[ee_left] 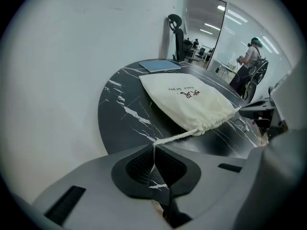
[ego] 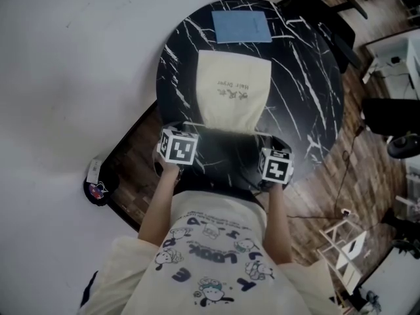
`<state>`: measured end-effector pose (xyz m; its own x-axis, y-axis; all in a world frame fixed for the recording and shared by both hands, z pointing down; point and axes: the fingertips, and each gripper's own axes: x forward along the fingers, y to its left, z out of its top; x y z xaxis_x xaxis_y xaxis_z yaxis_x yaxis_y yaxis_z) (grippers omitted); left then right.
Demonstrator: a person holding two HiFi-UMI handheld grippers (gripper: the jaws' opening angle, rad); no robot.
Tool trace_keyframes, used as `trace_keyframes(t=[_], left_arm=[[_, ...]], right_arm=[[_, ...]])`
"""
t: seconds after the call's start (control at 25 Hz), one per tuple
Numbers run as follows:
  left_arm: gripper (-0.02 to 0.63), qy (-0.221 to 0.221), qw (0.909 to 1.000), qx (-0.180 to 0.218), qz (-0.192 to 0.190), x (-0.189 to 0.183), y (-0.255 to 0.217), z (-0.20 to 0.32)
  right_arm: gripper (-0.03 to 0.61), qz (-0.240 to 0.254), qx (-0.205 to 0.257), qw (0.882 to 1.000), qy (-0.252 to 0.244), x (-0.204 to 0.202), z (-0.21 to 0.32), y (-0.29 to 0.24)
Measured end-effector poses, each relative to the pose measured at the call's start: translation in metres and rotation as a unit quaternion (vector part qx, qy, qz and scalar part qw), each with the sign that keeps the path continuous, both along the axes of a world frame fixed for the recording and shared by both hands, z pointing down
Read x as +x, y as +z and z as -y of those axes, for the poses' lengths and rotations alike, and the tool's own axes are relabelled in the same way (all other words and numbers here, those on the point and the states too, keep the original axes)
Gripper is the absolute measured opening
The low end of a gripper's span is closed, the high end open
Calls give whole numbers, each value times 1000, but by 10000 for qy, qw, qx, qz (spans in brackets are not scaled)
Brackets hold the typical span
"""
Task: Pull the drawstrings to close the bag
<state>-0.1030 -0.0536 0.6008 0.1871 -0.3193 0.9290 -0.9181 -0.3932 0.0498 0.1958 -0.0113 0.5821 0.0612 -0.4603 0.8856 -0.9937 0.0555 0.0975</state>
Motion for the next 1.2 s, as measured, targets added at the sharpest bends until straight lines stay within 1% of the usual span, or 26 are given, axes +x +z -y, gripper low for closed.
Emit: trace_keyframes(t=[0.16,0.32,0.48,0.6,0.68,0.72,0.84,0.92,0.96,1.0,1.04,1.12,1.2], left_arm=[[46,-143,9999,43,-16,-4,-2,3],[46,-395,9991,-6,-164,-9,-2,4],[46,-482,9988,48,-120,-11,-4,8],[46,-356,9992,44,-151,-7,-4,6],[46,-195,9995,-28,-243,-3,-2,1],[46,-109,9996,-87,-262,-2,0,-2],[48,204,9994,-224,-191,0,7,-11],[49,451,9985,-303,-59,1,10,-18],[50,582,9976,-364,-4,2,12,-22],[57,695,9967,-424,24,2,13,-26],[76,772,9959,-471,22,2,14,-30],[150,832,9952,-505,-56,1,14,-36],[182,847,9953,-458,-140,-2,12,-39]], right_arm=[[19,-21,180,9997,183,7,3,-3],[20,6,187,9987,472,17,-1,-3],[20,47,260,9976,639,21,0,-4],[20,248,148,9972,695,21,-6,1],[20,463,20,9976,510,17,-12,7],[20,478,-52,9984,309,14,-16,10],[21,184,-209,9992,-293,7,-25,16],[25,34,-352,9984,-448,5,-32,21],[37,-37,-439,9978,-500,6,-36,24],[75,-106,-516,9970,-559,6,-39,27],[148,-147,-573,9963,-623,7,-42,28],[177,-120,-637,9954,-708,6,-47,29],[189,20,-627,9956,-703,5,-50,24]])
